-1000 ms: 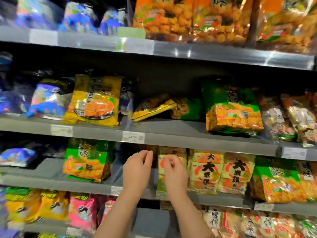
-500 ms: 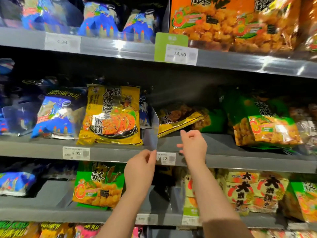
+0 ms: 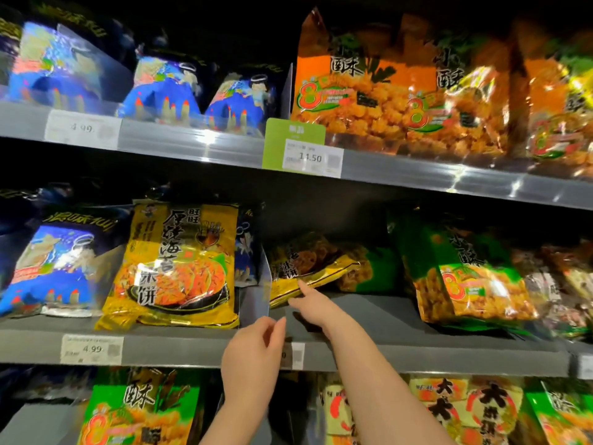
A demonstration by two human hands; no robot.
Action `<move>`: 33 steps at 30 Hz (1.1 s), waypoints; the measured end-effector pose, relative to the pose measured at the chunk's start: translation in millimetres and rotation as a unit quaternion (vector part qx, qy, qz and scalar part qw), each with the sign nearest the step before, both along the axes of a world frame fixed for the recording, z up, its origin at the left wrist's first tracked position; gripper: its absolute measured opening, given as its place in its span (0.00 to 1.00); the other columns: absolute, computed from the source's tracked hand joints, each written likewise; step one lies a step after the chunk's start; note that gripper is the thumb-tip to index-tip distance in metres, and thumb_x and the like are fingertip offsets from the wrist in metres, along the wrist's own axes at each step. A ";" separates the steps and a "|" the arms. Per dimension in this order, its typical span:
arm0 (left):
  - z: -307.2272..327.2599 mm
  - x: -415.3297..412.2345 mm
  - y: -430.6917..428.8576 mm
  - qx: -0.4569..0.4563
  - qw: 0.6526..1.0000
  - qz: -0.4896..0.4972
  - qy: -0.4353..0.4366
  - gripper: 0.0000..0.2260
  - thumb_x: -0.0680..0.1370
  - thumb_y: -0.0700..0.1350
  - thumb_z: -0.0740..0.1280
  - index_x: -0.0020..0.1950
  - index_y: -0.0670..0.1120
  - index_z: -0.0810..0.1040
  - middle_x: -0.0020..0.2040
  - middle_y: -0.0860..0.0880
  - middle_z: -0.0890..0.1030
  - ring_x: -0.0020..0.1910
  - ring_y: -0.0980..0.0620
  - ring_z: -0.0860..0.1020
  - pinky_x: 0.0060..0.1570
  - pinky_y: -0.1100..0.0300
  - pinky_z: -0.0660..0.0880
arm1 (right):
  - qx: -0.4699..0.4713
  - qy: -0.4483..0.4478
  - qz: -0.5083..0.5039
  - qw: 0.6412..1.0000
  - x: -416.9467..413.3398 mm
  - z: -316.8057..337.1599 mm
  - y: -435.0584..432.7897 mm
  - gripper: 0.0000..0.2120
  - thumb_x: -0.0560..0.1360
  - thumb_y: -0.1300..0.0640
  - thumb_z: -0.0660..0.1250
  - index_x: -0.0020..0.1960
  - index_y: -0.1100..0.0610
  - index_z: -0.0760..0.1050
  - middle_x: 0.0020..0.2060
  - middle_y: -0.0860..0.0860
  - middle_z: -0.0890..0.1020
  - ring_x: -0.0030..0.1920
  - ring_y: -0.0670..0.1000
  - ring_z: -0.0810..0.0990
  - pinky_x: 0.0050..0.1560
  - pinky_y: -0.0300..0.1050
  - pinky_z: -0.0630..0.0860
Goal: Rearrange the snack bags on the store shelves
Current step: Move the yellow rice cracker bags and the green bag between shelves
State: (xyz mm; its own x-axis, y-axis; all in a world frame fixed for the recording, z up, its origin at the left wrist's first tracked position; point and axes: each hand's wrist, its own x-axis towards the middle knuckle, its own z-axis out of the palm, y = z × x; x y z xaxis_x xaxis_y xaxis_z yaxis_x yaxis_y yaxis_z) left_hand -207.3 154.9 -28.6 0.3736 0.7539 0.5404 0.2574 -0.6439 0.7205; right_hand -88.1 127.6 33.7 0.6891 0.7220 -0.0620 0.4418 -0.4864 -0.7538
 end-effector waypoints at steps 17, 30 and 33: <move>-13.5 15.2 -24.1 -0.009 0.998 -0.055 -0.019 0.09 0.77 0.55 0.60 0.40 0.56 0.75 0.33 0.54 0.78 0.35 0.57 0.76 0.36 0.56 0.76 | 0.238 0.079 -0.014 0.968 -29.0 -19.0 -56.0 0.32 0.76 0.54 0.65 0.76 0.53 0.55 0.75 0.50 0.60 0.71 0.46 0.63 0.63 0.41 0.66; -4.7 8.9 -62.7 -0.437 0.815 -0.315 -0.213 0.17 0.75 0.56 0.62 0.53 0.45 0.79 0.47 0.46 0.85 0.46 0.50 0.84 0.37 0.57 0.80 | 0.409 0.066 -0.067 0.907 -65.1 -60.1 -104.4 0.25 0.77 0.61 0.62 0.71 0.44 0.62 0.72 0.42 0.62 0.61 0.29 0.65 0.67 0.36 0.62; -3.5 7.4 -64.6 -0.483 0.752 -0.355 -0.272 0.15 0.76 0.47 0.63 0.61 0.43 0.76 0.52 0.45 0.84 0.45 0.51 0.83 0.42 0.55 0.81 | 0.415 0.066 -0.070 0.905 -69.7 -70.4 -116.3 0.23 0.78 0.59 0.61 0.69 0.42 0.62 0.71 0.40 0.63 0.61 0.26 0.62 0.64 0.30 0.63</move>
State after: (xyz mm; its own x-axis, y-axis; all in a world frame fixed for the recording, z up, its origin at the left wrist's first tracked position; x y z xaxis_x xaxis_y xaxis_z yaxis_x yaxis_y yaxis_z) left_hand -199.9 90.3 -32.1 0.7893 0.6078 0.0867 -0.4075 0.4129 0.8145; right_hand -157.8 11.3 -36.7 0.8038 0.4635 0.3730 0.2991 0.2272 -0.9268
